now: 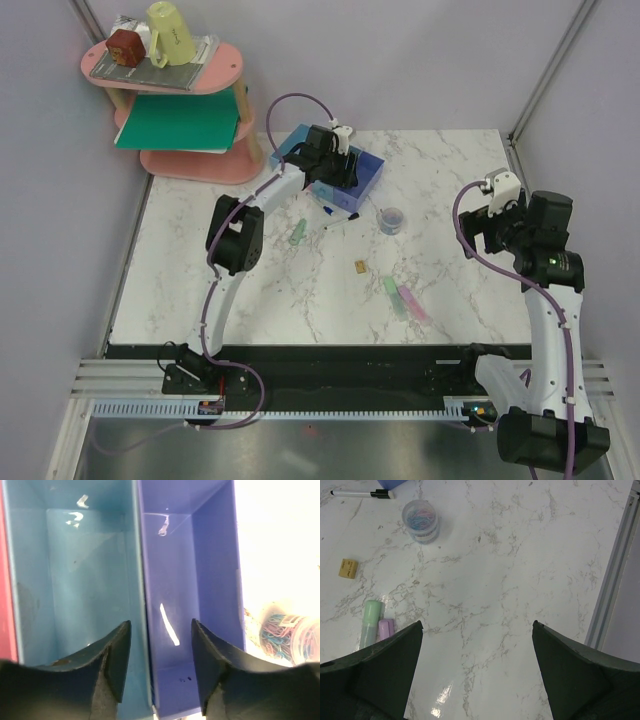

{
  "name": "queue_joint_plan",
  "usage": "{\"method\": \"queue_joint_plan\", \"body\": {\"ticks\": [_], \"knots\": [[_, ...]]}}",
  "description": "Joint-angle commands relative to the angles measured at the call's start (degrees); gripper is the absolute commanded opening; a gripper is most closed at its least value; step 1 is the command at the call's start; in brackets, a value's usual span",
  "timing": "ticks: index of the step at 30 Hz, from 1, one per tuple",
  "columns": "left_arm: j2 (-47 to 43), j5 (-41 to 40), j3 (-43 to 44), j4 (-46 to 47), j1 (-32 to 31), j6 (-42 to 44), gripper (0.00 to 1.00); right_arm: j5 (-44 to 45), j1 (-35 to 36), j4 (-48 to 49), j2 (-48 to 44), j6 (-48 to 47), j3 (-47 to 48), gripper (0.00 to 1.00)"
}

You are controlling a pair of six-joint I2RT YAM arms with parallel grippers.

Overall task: Sort the stationery into containers
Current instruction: Move the storage box to the center of the board.

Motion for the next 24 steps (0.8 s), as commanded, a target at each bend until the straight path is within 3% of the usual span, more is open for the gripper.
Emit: {"method": "queue_joint_plan", "body": {"ticks": [1,5,18,24], "knots": [[-0.6,2.7,2.3,1.7,-0.9,-1.2,0.68,-1.1,0.2,0.4,-1.1,-0.6,-0.4,0.98],[-3.3,3.8,1.5,0.7,-0.9,-0.8,0.77,-2.4,0.2,0.5,-0.8,0.0,-0.4,0.98],[-17.0,0.0,-9.0,5.6,-0.6,10.0,0.82,-6.5,2.5,3.1,6.5,2.6,3.3,0.98],[-19.4,-15.1,-14.5,16.5,0.3,25.6,0.81,-5.1,7.9,6.7,13.3,5.6,5.9,0.98]]}}
